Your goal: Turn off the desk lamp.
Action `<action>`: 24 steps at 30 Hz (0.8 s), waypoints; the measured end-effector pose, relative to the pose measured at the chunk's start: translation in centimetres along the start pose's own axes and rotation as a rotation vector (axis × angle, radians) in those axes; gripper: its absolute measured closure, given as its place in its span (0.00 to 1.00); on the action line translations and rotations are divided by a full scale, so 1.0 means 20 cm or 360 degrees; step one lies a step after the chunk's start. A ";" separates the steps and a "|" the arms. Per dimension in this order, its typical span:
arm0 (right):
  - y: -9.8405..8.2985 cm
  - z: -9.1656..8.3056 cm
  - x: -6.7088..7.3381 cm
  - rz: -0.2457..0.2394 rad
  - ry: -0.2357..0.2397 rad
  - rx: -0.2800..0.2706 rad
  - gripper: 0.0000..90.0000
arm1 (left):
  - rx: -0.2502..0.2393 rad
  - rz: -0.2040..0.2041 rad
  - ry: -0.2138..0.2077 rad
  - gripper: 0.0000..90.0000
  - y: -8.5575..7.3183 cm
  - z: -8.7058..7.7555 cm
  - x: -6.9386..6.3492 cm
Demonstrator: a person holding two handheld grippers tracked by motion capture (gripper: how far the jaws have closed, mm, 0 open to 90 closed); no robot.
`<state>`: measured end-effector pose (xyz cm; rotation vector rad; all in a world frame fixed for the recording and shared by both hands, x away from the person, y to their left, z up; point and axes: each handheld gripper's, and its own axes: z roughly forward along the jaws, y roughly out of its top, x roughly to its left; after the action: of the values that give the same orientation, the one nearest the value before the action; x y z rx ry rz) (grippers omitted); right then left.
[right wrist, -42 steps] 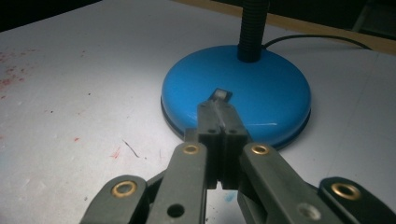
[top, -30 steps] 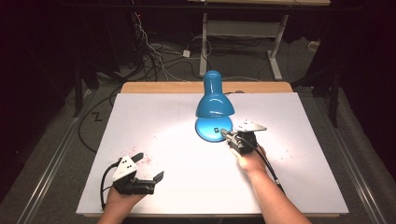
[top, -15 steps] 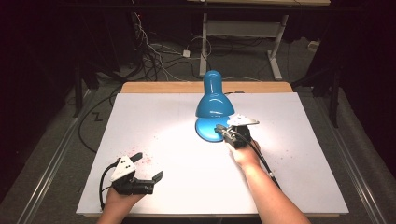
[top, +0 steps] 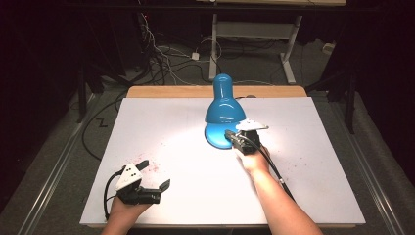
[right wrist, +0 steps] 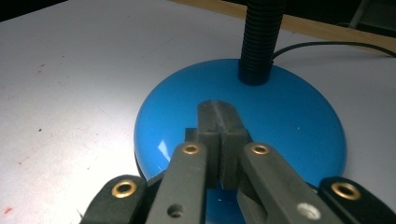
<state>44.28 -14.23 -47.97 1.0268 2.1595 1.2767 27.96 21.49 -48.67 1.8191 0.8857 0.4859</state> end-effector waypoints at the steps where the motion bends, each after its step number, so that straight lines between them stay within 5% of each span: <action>1: 0.00 0.00 0.00 -0.0004 -0.0003 0.0000 1.00 | -0.0001 -0.0002 0.0001 0.00 0.00 0.00 0.00; 24: 0.00 0.02 -0.01 -0.0012 -0.0004 0.0025 1.00 | -0.0004 -0.0022 -0.0013 0.00 0.00 0.00 0.00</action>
<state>44.59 -14.25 -48.19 1.0253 2.1727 1.2564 27.94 21.53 -48.69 1.8105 0.8908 0.4704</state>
